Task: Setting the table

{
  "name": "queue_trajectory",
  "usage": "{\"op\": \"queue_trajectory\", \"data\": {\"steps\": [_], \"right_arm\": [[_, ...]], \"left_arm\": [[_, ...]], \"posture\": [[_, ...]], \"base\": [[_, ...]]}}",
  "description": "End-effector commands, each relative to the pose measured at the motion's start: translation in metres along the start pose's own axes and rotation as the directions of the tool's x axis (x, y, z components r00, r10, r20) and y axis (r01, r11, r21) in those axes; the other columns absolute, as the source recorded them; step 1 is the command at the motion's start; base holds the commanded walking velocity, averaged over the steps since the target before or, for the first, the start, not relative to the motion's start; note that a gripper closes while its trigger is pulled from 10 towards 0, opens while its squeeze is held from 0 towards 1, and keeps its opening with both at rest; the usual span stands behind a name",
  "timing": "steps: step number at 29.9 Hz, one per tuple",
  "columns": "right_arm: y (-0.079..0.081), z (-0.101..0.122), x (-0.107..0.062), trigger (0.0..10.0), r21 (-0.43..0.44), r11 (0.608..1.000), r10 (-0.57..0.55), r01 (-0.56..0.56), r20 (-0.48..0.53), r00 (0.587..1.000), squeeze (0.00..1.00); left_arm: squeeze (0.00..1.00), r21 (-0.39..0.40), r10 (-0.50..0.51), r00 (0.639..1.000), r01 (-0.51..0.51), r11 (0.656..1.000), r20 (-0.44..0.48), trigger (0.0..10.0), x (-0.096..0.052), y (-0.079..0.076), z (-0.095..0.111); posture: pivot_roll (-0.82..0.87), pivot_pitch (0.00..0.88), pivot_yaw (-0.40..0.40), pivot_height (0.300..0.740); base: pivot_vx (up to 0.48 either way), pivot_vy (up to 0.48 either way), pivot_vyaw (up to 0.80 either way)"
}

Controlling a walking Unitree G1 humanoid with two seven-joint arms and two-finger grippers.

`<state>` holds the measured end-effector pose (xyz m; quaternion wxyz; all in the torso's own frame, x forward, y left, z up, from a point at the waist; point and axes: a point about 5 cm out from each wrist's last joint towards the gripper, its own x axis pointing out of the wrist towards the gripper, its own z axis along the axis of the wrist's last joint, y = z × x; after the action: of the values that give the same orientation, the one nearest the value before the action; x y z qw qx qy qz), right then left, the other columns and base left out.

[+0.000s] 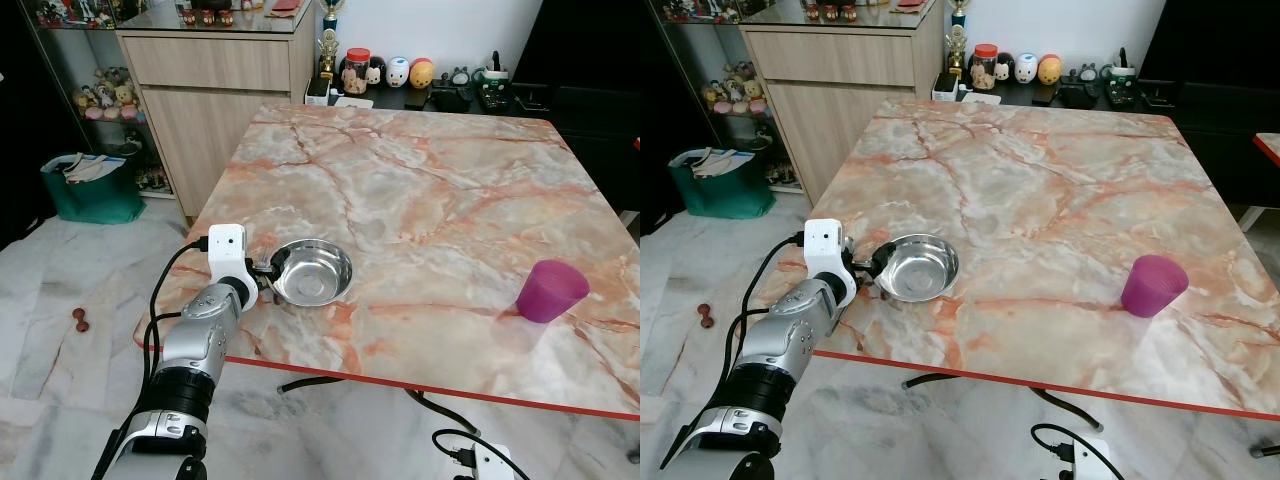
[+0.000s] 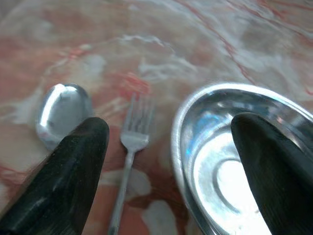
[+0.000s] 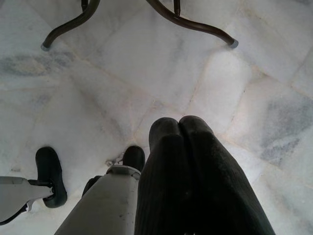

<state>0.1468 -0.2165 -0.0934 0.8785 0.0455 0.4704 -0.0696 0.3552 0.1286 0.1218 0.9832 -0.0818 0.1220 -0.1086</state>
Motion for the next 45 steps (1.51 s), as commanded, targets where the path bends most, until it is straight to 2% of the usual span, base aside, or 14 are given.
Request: {"op": "queue_trajectory", "data": {"steps": [1, 5, 22, 38, 45], "right_arm": [[0.0009, -0.0021, -0.0002, 10.0, 0.003, 1.0, 0.001, -0.001, -0.009, 1.0, 0.0], [0.0009, -0.0021, -0.0002, 10.0, 0.007, 1.0, 0.0, 0.0, -0.008, 1.0, 0.0], [0.0011, -0.0012, 0.0001, 10.0, 0.007, 1.0, 0.001, -0.001, -0.007, 1.0, 0.0], [0.0015, -0.0012, 0.0002, 10.0, 0.005, 1.0, 0.006, -0.005, -0.01, 1.0, 0.0], [0.0016, -0.0012, 0.0002, 10.0, 0.004, 1.0, 0.007, -0.007, -0.011, 1.0, 0.0]], "left_arm": [[0.0, 0.007, -0.024, 0.999, 0.025, 1.0, -0.029, 10.0, 0.0018, -0.0047, -0.0031], [0.0, 0.022, -0.076, 0.996, 0.077, 0.997, -0.05, 10.0, 0.001, -0.0107, -0.0063], [0.0, 0.027, -0.084, 0.994, 0.086, 0.996, -0.064, 10.0, 0.0009, -0.013, -0.0075], [0.0, 0.034, -0.076, 0.995, 0.078, 0.996, -0.071, 10.0, 0.0003, -0.0123, -0.0088], [0.0, 0.015, -0.039, 0.998, 0.04, 0.999, -0.051, 10.0, 0.0017, -0.0115, -0.0057]], "posture": [[0.05, 0.0, -0.037, 0.74], [0.05, 0.0, -0.037, 0.74], [0.05, 0.0, -0.034, 0.74], [0.06, 0.0, -0.033, 0.74], [0.06, 0.0, -0.032, 0.74]], "base": [[0.0, 0.0, 0.0], [0.0, 0.0, 0.0], [0.0, 0.0, 0.0], [0.0, 0.0, 0.0], [0.0, 0.0, 0.0]]}}
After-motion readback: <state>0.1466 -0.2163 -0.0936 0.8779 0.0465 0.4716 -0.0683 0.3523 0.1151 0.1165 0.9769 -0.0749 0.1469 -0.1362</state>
